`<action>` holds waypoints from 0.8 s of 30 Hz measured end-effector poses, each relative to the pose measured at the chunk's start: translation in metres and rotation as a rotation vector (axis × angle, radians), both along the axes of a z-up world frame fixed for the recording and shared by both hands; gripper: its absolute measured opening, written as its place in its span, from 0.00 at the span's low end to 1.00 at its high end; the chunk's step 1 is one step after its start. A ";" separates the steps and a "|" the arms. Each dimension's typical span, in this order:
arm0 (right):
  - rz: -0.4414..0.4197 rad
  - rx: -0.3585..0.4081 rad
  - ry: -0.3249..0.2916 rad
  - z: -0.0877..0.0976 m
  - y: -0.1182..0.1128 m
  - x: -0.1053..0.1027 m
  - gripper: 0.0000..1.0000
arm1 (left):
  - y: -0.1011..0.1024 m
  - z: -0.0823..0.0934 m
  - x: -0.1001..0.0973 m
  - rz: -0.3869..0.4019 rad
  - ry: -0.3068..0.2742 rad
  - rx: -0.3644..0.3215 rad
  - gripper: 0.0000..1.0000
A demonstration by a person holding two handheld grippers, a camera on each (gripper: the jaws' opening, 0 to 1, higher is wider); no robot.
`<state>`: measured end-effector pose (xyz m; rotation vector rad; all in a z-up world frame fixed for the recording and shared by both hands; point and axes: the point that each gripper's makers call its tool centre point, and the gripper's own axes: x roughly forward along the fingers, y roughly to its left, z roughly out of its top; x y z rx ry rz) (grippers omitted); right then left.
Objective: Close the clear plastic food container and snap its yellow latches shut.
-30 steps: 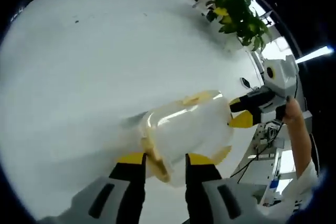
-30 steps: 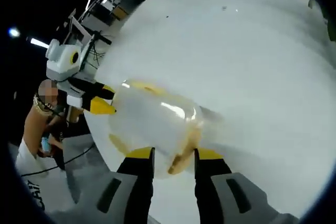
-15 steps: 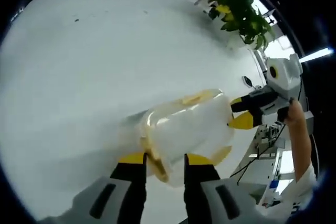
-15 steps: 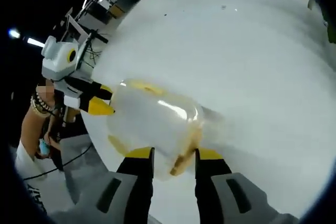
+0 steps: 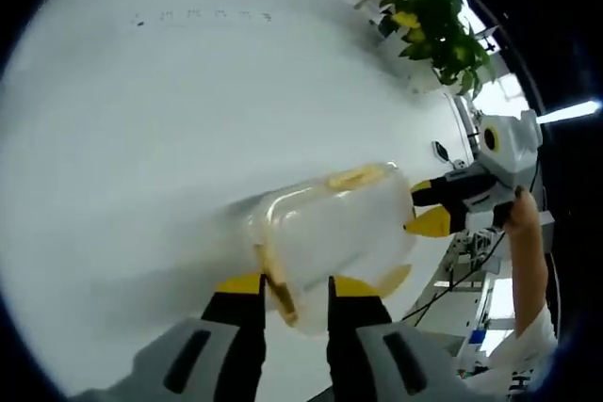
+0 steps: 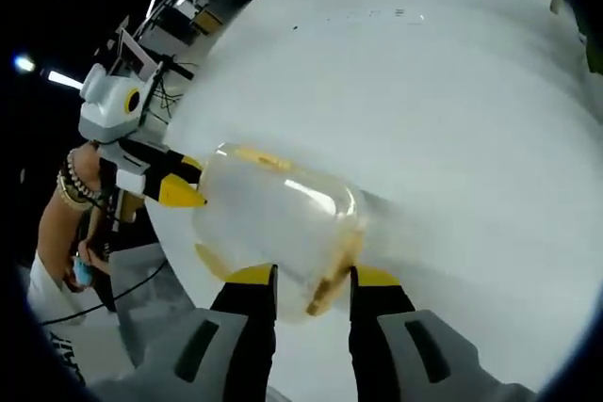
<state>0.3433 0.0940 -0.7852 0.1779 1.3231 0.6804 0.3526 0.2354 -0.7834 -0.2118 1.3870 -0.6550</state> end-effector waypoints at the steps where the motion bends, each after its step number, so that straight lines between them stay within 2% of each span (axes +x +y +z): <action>1: -0.001 0.000 0.001 0.000 0.000 0.000 0.26 | 0.000 0.000 -0.001 0.006 0.002 -0.003 0.17; 7: -0.004 0.005 0.007 0.000 0.000 -0.001 0.24 | 0.000 0.002 -0.003 -0.001 0.001 -0.001 0.17; 8: 0.033 0.100 0.066 0.006 0.014 -0.013 0.23 | 0.000 0.003 -0.003 0.005 0.003 -0.005 0.18; 9: -0.048 0.065 0.059 0.002 0.006 -0.008 0.23 | 0.005 0.004 -0.006 0.005 0.004 -0.008 0.18; 12: -0.022 0.066 0.037 0.003 0.007 -0.010 0.23 | 0.008 0.003 -0.005 0.006 0.006 -0.016 0.18; 17: -0.011 0.055 0.044 0.002 0.005 -0.010 0.23 | 0.010 0.003 -0.006 -0.001 0.006 -0.009 0.18; 24: -0.003 0.022 0.026 0.002 0.001 -0.007 0.26 | 0.011 0.002 -0.007 -0.025 -0.030 0.012 0.21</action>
